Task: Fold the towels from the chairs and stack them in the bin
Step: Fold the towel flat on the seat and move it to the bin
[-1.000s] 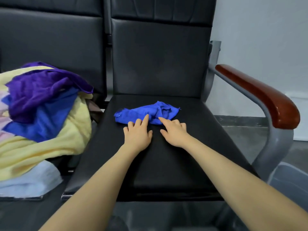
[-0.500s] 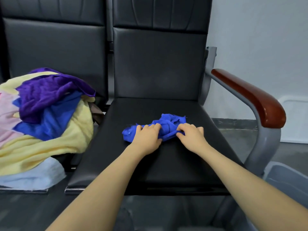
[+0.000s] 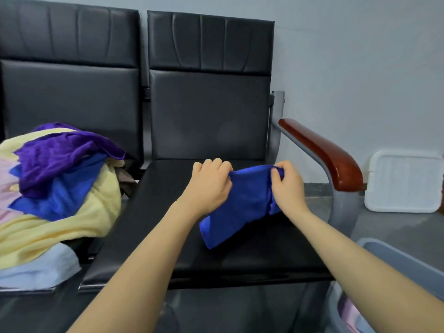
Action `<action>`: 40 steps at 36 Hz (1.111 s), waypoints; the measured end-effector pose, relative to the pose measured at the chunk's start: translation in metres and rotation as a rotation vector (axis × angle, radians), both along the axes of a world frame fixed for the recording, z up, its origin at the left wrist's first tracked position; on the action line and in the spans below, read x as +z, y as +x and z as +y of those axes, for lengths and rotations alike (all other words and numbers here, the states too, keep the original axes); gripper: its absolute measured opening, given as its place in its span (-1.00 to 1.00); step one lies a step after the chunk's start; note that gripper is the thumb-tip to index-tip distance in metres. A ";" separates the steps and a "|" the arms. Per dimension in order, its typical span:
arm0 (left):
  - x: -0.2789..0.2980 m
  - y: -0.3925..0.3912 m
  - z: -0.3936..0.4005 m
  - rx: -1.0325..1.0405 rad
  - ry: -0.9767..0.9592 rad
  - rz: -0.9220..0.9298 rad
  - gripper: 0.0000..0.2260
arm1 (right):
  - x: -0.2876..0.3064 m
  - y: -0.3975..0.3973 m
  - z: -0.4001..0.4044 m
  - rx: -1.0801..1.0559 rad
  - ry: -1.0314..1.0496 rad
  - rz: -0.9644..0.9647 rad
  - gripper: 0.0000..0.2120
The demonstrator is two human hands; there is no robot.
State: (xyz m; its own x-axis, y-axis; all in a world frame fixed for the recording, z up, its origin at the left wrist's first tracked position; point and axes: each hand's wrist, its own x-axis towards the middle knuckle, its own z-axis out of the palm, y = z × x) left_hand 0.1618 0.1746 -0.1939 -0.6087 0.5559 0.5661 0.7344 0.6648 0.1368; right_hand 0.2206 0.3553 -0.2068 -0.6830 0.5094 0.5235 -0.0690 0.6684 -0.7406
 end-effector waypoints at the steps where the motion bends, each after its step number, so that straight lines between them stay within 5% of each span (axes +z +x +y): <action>1: 0.002 -0.001 0.000 0.019 -0.015 0.032 -0.82 | 0.001 0.001 0.002 0.009 0.018 -0.005 -0.93; 9: 0.014 -0.010 -0.005 0.138 -0.003 0.045 -0.79 | 0.015 0.010 0.018 -0.006 0.244 -0.213 -0.84; 20: 0.082 -0.031 -0.036 0.182 0.122 0.126 -0.75 | 0.048 0.008 0.017 -0.161 0.337 -0.107 -0.92; 24: 0.096 -0.032 -0.043 0.295 0.083 0.014 -0.71 | 0.065 0.005 0.019 -0.170 0.400 -0.129 -0.86; 33: 0.110 -0.028 -0.046 0.413 0.192 -0.040 -0.76 | 0.086 0.004 0.022 -0.221 0.269 -0.194 -0.89; 40: 0.121 -0.021 -0.052 0.406 0.059 0.123 -0.81 | 0.102 0.010 0.028 -0.338 0.286 -0.186 -0.89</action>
State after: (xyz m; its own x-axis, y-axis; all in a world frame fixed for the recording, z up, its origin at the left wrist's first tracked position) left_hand 0.1404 0.1230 -0.0726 -0.6975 0.2500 0.6716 0.4281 0.8969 0.1108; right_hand 0.2301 0.3837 -0.1044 -0.5992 0.5722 0.5599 0.3031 0.8095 -0.5029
